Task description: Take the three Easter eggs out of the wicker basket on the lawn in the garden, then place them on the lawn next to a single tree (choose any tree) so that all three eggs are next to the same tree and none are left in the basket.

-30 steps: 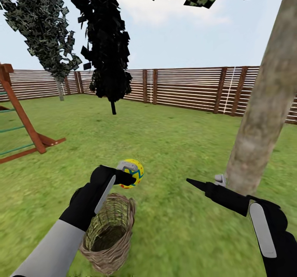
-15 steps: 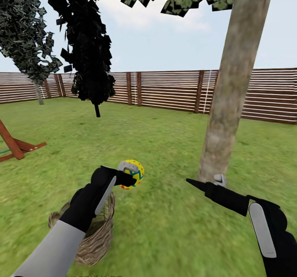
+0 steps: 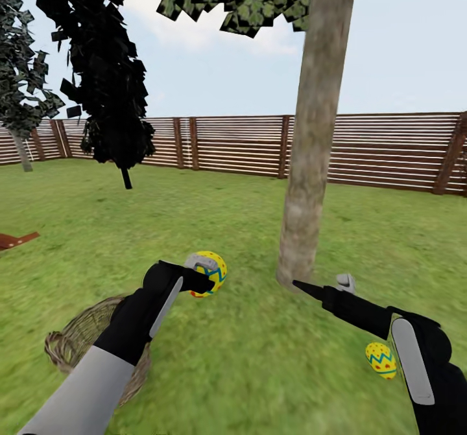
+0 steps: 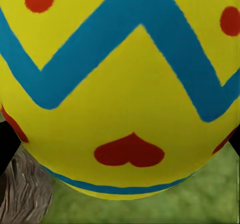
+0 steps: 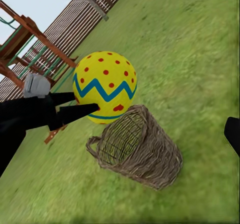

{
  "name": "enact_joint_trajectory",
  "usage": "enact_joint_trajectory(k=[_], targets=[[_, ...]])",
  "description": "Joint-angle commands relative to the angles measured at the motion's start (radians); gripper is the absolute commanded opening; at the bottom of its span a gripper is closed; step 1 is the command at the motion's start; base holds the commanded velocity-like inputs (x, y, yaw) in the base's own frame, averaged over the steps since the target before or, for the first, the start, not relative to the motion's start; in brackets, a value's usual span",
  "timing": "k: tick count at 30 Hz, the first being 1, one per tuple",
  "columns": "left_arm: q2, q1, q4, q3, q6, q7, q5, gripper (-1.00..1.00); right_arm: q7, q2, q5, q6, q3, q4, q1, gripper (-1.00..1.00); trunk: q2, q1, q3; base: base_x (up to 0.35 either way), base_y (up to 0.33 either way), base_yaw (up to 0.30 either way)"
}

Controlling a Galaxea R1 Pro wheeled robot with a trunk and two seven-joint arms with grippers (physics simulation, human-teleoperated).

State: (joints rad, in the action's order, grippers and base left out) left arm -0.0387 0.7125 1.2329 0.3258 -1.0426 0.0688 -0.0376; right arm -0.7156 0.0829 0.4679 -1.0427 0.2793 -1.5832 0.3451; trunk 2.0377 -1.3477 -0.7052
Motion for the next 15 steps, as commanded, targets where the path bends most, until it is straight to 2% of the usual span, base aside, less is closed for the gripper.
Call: enact_joint_trajectory(k=[1, 6, 11, 15], targets=[[0.0, 0.001, 0.001, 0.0, -0.005, -0.001, -0.002, -1.0, -0.007, 0.0, -0.005, -0.004, 0.001, 0.0, 0.001, 1.0, 0.001, 0.001, 0.0, -0.211, -0.185, -0.217], [-0.001, 0.001, -0.001, 0.001, -0.005, -0.003, -0.001, -1.0, -0.007, 0.0, -0.005, -0.004, 0.0, 0.0, 0.0, 1.0, 0.001, 0.001, 0.006, -0.185, -0.197, -0.193], [-0.002, 0.001, -0.008, 0.004, -0.005, -0.062, -0.002, -1.0, -0.007, 0.0, -0.004, -0.004, 0.0, 0.0, 0.0, 1.0, 0.001, 0.001, 0.006, -0.168, -0.216, -0.032], [-0.003, 0.001, -0.01, 0.006, -0.005, -0.072, -0.002, -1.0, -0.007, 0.0, -0.005, -0.004, 0.0, 0.0, 0.0, 1.0, 0.001, 0.001, 0.006, -0.156, -0.229, -0.003]])
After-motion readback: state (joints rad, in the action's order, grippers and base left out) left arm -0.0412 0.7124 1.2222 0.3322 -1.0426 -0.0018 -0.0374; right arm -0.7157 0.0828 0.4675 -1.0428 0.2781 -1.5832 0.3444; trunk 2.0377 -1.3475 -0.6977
